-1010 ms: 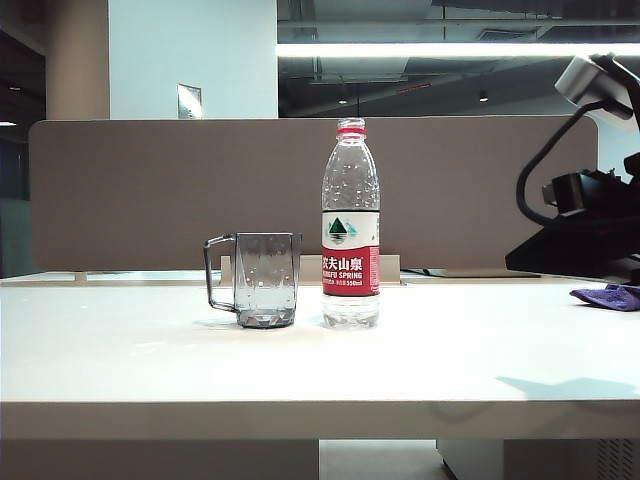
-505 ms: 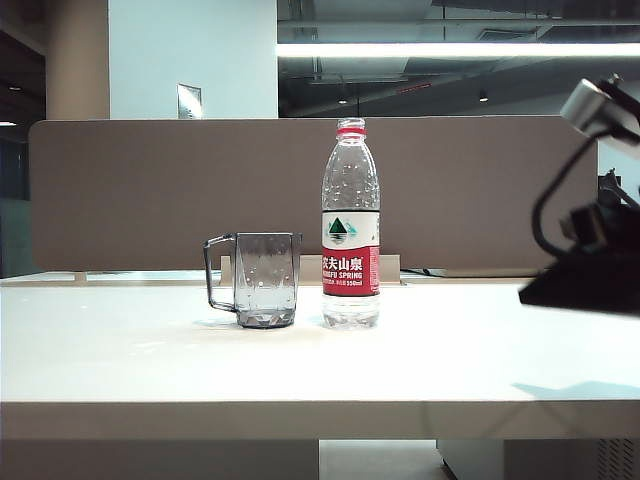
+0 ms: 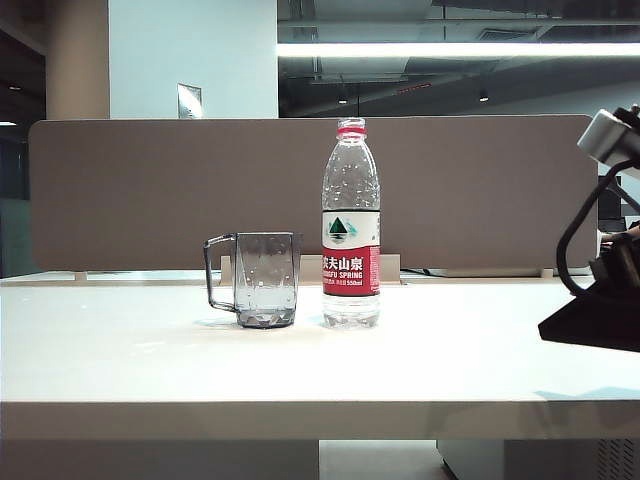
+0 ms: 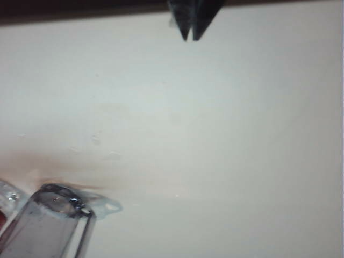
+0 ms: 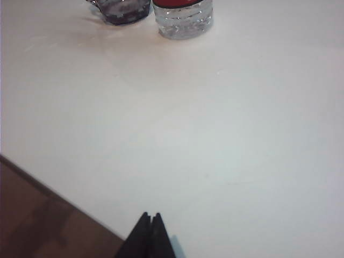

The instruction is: Pick up the mineral water bottle on the table and pour a little water into the mug.

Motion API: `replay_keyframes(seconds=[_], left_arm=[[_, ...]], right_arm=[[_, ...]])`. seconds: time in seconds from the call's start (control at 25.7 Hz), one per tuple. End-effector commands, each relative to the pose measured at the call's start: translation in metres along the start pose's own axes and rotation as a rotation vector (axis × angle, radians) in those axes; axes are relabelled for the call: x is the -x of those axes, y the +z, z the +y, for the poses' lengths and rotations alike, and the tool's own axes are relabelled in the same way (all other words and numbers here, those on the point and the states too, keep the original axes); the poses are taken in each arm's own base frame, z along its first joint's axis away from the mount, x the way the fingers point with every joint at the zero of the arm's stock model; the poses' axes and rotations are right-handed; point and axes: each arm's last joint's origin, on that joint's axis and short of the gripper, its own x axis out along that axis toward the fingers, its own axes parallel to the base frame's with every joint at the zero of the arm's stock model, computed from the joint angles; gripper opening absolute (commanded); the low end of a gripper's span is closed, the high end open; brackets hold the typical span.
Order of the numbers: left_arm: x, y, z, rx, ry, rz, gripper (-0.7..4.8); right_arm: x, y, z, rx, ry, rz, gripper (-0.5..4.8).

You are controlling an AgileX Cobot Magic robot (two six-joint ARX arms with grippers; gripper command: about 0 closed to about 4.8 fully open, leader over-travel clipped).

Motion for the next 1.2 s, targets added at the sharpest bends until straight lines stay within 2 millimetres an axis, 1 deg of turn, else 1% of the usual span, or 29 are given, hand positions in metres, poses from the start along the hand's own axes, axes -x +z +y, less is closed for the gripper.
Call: replay_keyframes(seconds=[0.04, 0.12, 0.31, 0.47, 1.01, 1.13, 1.2], left_arm=[[0.001, 0.003, 0.003, 0.005, 0.031, -0.056, -0.05], [0.0, 0.004, 0.004, 0.003, 0.035, -0.082, -0.05], [-0.006, 0.006, 0.005, -0.017, 0.024, -0.214, -0.05], [-0.006, 0.006, 0.005, -0.017, 0.024, -0.212, -0.05], [-0.006, 0.006, 0.005, -0.017, 0.024, -0.212, -0.05], [-0.006, 0.006, 0.005, -0.017, 0.024, -0.212, -0.05], [-0.006, 0.006, 0.005, -0.017, 0.025, -0.212, -0.05]], right_arm=[[0.0, -0.001, 0.0, 0.005, -0.002, -0.007, -0.06], [0.0, -0.001, -0.001, 0.004, -0.036, -0.011, -0.06], [0.0, -0.002, -0.004, 0.001, -0.134, -0.013, -0.06], [0.0, -0.002, -0.005, -0.001, -0.184, -0.013, 0.02], [0.0, -0.002, -0.005, -0.001, -0.182, -0.015, 0.01], [0.006, 0.003, -0.007, -0.007, -0.189, -0.037, 0.01], [0.014, 0.009, -0.009, -0.014, -0.207, -0.072, 0.01]])
